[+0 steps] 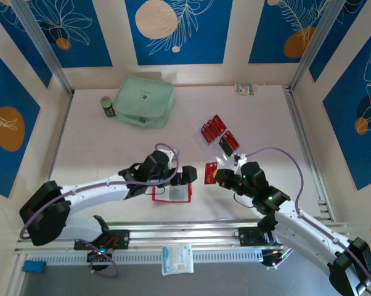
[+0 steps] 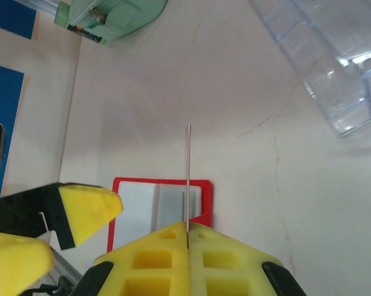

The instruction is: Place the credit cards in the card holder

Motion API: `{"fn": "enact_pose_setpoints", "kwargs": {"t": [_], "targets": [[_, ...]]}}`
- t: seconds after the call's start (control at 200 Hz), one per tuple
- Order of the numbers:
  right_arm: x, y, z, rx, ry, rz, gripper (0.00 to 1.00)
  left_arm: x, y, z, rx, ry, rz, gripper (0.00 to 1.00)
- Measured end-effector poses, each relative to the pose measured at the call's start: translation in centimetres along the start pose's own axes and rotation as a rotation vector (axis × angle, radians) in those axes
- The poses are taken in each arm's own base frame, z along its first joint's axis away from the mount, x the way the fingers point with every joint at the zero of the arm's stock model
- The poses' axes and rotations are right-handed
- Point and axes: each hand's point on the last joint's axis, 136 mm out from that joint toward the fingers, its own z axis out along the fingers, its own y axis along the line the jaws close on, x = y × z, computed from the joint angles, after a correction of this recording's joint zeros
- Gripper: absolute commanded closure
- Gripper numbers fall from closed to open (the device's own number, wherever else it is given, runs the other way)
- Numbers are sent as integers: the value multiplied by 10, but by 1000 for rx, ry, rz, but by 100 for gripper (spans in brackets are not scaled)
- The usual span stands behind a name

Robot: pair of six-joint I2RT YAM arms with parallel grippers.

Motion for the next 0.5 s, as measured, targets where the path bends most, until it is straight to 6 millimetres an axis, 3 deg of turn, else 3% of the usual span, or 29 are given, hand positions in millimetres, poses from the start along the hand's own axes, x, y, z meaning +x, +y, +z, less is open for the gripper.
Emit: {"fn": "enact_pose_setpoints", "kwargs": {"t": [0.115, 0.245, 0.5], "targets": [[13, 6, 6, -14, 45, -13, 100, -6, 5, -13, -30, -24, 13, 0], [31, 11, 16, -13, 104, -39, 100, -12, 25, -29, -119, -50, 22, 0], [54, 22, 43, 7, 174, -93, 100, 4, 74, -42, -346, 19, 102, 0]]}}
